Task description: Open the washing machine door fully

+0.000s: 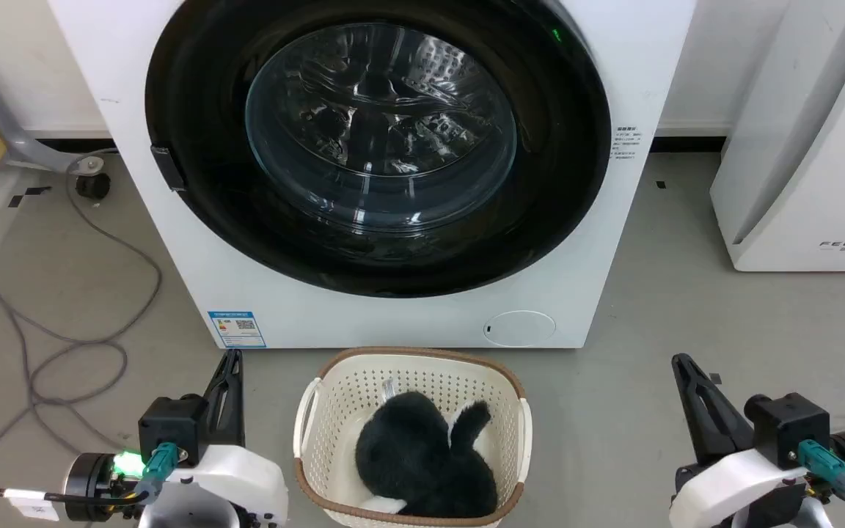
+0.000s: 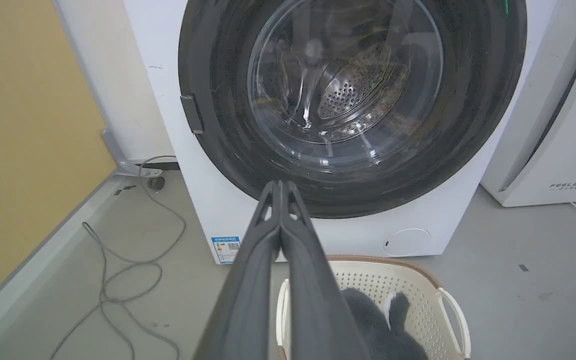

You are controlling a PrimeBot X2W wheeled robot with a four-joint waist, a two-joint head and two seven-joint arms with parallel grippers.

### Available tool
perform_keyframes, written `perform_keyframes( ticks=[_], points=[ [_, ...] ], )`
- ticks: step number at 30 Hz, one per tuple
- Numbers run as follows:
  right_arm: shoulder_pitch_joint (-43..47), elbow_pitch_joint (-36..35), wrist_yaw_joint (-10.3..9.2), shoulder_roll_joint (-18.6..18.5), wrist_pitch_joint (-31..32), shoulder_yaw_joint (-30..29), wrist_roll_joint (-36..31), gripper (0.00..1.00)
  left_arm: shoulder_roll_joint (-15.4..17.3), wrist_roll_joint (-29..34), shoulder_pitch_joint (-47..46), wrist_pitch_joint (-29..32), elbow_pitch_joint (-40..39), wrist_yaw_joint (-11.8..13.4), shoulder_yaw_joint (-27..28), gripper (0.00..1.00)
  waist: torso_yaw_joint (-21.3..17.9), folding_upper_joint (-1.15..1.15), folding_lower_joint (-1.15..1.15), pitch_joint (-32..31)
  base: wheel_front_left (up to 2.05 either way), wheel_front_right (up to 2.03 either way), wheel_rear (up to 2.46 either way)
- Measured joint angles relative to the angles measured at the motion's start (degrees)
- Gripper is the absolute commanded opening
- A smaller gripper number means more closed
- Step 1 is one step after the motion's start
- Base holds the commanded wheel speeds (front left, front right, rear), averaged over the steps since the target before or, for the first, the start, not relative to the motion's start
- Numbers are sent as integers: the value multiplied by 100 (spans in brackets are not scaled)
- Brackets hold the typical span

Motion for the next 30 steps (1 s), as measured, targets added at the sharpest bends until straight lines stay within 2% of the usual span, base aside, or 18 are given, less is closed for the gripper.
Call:
perform_keyframes(
  ticks=[28,29,30],
  points=[
    [0,-1,0,0,0,2,0,0,0,0,0,0,0,0,0,0,0,0,0,0,0,0,0],
    [0,1,0,0,-1,0,3,100,0,-1,-1,0,2,3,-4,100,0,0,0,0,0,0,0],
    [0,2,0,0,0,3,3,100,0,-1,-2,0,2,9,-5,100,0,0,0,0,0,0,0]
  ],
)
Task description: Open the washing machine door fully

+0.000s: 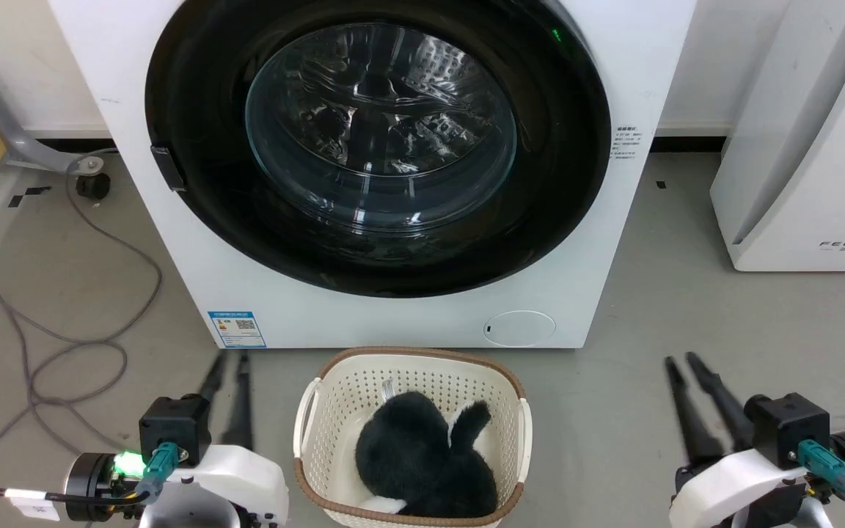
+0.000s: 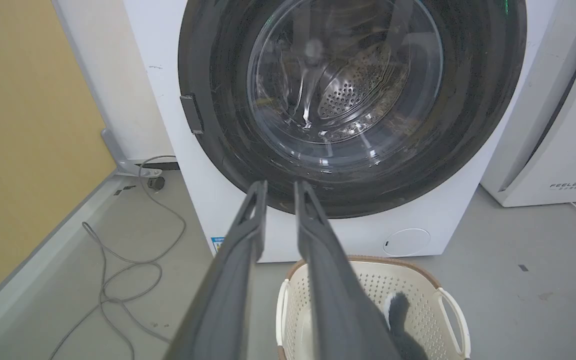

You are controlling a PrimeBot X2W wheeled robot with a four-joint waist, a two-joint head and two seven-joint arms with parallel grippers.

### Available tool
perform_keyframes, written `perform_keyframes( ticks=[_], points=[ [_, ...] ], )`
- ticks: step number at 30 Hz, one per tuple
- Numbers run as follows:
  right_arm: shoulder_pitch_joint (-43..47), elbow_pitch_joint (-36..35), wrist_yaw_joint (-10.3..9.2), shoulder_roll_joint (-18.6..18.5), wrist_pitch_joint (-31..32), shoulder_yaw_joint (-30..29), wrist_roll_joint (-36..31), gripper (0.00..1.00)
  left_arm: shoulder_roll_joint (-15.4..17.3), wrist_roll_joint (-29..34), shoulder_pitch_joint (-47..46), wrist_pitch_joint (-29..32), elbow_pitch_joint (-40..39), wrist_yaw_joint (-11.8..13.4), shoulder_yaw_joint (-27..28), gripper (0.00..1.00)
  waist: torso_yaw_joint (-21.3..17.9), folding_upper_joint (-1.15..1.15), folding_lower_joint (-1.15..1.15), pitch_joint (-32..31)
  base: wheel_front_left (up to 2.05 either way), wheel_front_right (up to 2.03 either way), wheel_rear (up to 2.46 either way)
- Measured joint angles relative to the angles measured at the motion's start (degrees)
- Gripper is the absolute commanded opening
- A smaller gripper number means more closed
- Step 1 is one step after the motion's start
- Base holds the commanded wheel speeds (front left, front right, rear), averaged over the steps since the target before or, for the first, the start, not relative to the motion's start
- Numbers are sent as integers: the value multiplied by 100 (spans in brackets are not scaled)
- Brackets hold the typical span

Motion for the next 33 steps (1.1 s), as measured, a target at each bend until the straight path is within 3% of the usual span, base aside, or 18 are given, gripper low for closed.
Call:
perform_keyframes(
  ticks=[10,11,12,13,24,33],
  points=[
    [-1,7,0,0,-62,-47,170,100,-1,-44,-2,-62,15,27,-51,100,4,0,0,10,0,0,0],
    [-1,7,0,0,-67,-56,190,76,-1,-48,-2,-63,18,35,-53,100,4,0,0,11,0,0,0],
    [-1,7,0,0,-71,-68,220,16,-1,-53,-3,-74,20,51,-60,100,5,0,0,12,0,0,0],
    [-2,7,0,0,-96,-80,250,0,-1,-54,-3,-104,23,54,-63,100,6,0,0,12,0,0,0],
    [-23,34,0,0,-222,-177,595,0,-1,-143,-7,-218,53,109,-99,100,23,0,0,25,0,0,0],
    [-28,170,0,0,-323,-67,1891,0,-2,-208,-10,-318,88,157,-155,100,75,0,0,47,0,0,0]
  ],
)
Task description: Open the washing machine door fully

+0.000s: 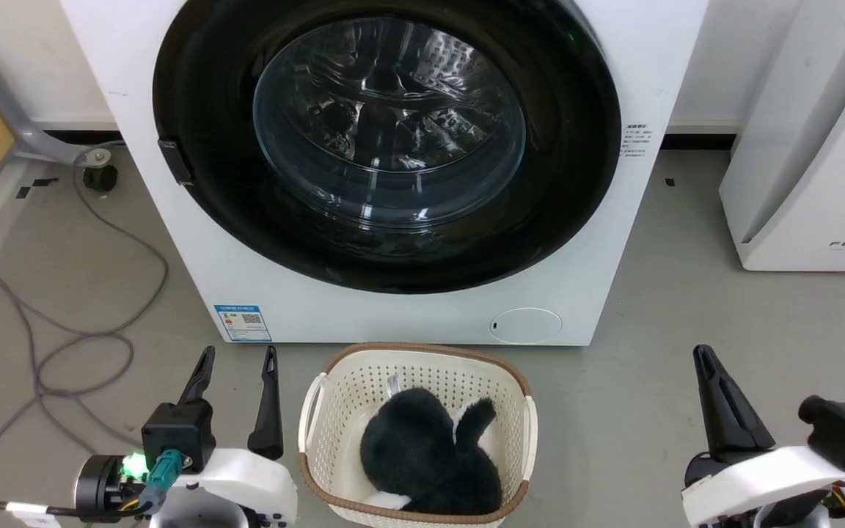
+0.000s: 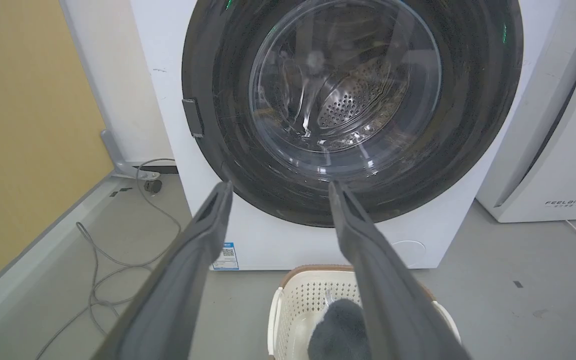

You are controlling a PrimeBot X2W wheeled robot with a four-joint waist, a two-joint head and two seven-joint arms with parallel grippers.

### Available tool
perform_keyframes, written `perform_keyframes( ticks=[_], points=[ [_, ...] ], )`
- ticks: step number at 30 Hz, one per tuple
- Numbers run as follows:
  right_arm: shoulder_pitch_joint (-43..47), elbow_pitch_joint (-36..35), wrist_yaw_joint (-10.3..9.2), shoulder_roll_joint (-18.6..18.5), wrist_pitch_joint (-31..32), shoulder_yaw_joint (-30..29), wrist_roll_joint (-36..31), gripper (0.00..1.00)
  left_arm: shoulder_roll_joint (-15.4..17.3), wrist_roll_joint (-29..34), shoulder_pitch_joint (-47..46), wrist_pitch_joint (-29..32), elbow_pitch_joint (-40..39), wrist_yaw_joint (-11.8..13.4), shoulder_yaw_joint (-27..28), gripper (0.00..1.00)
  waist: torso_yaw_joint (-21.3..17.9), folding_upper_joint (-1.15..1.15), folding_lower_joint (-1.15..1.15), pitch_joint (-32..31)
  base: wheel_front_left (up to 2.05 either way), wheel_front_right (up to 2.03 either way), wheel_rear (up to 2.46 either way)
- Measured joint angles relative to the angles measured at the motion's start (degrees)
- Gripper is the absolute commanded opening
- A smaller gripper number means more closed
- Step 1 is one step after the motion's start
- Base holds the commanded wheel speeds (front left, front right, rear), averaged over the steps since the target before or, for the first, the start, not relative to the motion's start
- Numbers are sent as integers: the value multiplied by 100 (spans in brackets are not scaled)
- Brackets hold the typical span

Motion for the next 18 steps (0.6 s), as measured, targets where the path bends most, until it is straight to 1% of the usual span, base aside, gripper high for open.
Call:
perform_keyframes(
  ticks=[8,13,18],
  points=[
    [0,-7,0,0,-30,18,1282,0,0,-60,-4,-98,16,51,-42,100,27,0,0,22,0,0,0],
    [-8,45,-1,0,118,-120,2227,0,0,-100,-9,-152,30,97,-67,100,38,0,0,34,0,0,0],
    [-155,268,-1,0,332,-255,3197,0,-1,-146,-31,-202,38,103,-90,100,61,0,0,66,0,0,0]
  ],
)
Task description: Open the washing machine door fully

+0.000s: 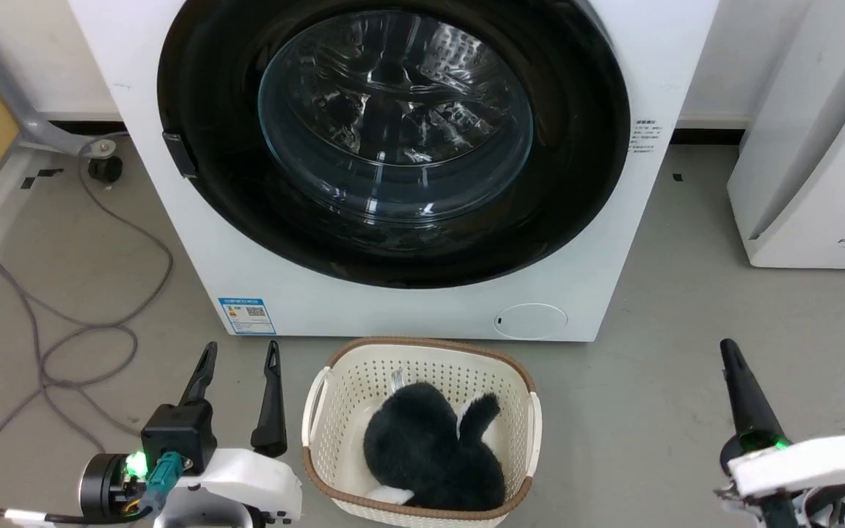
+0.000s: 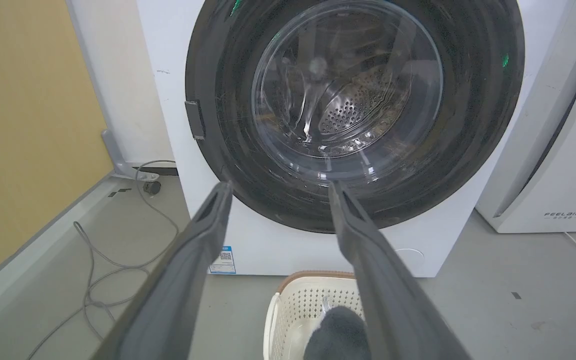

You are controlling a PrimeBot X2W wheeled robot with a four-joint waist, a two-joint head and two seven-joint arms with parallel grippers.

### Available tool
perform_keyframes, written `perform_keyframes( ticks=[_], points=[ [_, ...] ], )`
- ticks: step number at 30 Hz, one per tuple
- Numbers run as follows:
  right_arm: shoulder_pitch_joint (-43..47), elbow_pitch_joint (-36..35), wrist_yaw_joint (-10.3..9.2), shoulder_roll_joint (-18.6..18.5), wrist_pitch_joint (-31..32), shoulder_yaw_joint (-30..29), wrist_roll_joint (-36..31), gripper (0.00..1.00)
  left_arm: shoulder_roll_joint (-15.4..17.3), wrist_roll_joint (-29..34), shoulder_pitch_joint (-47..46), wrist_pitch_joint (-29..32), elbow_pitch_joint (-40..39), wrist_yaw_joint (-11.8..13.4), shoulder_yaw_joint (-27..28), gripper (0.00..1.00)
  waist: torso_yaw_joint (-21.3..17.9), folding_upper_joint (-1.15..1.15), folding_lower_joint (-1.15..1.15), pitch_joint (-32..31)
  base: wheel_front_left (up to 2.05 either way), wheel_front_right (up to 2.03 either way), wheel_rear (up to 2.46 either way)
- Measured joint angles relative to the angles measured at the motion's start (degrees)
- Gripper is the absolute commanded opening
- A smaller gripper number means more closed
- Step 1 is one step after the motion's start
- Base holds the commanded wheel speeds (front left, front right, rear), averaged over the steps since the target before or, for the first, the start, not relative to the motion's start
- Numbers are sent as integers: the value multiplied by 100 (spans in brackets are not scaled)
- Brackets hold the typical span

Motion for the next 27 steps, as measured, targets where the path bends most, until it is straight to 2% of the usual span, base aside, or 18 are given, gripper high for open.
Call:
perform_keyframes(
  ticks=[4,13,27],
  points=[
    [-197,231,0,0,144,-148,641,0,0,-4,-27,-62,3,10,-14,100,21,0,0,50,0,0,0],
    [-716,757,-1,-40,386,-442,1503,0,0,-64,-118,-174,-1,67,-52,100,88,0,0,231,0,0,0],
    [-1809,1489,-1,-316,369,-743,2121,0,-1,-205,-357,-344,-13,137,-149,100,247,0,1,610,0,0,0]
  ],
)
